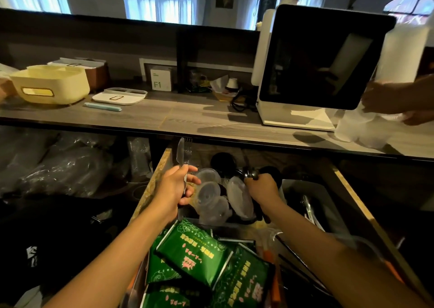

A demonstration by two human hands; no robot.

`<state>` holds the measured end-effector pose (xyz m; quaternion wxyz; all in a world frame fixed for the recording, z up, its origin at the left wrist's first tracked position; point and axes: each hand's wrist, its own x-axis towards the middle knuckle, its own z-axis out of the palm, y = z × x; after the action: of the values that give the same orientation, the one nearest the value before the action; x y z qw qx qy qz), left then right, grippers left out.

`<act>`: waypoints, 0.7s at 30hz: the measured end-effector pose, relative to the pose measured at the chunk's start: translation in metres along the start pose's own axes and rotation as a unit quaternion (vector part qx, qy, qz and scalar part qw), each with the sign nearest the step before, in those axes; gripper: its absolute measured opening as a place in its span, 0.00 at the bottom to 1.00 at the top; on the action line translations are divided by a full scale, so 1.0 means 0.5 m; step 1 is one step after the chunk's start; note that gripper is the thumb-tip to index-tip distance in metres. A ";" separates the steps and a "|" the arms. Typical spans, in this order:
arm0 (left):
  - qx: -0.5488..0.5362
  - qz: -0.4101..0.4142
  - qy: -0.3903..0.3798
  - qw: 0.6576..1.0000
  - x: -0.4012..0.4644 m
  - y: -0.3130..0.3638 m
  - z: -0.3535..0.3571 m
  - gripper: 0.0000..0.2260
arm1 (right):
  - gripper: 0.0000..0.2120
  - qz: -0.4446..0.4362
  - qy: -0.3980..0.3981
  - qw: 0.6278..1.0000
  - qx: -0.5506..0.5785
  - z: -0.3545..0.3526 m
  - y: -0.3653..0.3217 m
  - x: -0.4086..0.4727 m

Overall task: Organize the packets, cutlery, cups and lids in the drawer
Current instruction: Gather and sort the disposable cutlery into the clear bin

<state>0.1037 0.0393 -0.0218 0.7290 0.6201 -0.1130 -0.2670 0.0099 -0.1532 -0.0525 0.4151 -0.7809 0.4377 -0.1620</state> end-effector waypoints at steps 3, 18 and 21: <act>0.024 0.007 -0.011 1.000 -0.004 0.006 0.012 0.10 | 0.12 -0.025 -0.006 0.999 -0.048 -0.021 0.016 -0.009; 0.181 -0.044 -0.149 0.971 -0.052 -0.004 0.101 0.19 | 0.12 0.032 0.045 0.992 0.118 -0.012 0.016 -0.034; 0.191 -0.037 -0.156 0.968 -0.061 0.001 0.106 0.15 | 0.12 0.020 0.059 0.992 0.110 -0.005 0.007 -0.042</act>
<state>0.0520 0.0109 -0.0052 0.5602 0.7021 -0.2511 -0.3609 -0.0053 -0.1381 -0.0513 0.4751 -0.7106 0.4565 -0.2469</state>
